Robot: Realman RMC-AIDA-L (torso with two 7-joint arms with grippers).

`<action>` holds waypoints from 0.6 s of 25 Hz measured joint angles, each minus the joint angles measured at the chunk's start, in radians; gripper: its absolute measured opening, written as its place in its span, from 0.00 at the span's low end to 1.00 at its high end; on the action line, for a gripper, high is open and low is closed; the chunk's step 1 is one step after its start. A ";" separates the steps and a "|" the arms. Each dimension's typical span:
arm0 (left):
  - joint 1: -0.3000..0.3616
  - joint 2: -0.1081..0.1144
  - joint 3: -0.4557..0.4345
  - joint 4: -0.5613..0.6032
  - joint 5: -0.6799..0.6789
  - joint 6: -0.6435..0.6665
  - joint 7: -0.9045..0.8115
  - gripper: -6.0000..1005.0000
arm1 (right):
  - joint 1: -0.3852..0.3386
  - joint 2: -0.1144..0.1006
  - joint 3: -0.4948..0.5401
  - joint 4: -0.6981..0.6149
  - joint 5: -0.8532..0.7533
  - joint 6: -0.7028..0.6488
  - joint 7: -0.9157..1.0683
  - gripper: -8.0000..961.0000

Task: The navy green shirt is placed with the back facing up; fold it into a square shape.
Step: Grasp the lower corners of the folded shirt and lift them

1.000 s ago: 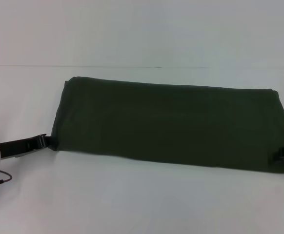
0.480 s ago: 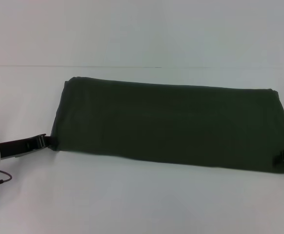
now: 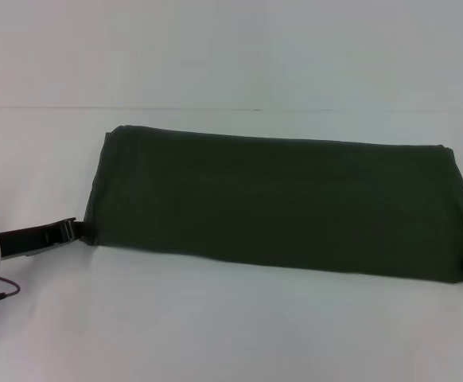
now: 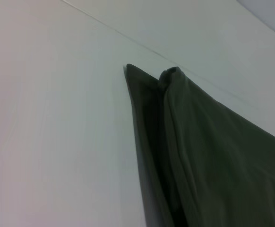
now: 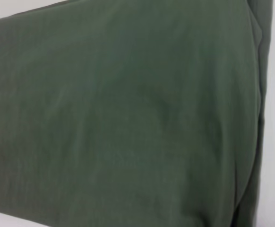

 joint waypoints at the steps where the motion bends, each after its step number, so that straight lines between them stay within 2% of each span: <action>1: -0.001 0.001 -0.001 0.000 0.001 0.004 0.000 0.06 | 0.000 -0.002 0.000 0.000 0.000 -0.001 0.000 0.37; 10: 0.001 0.013 -0.004 0.021 0.017 0.088 -0.024 0.07 | -0.006 -0.014 0.007 -0.003 0.001 -0.034 -0.047 0.02; 15: 0.004 0.030 -0.061 0.028 0.074 0.196 -0.044 0.08 | -0.015 -0.022 0.012 -0.007 0.003 -0.137 -0.103 0.02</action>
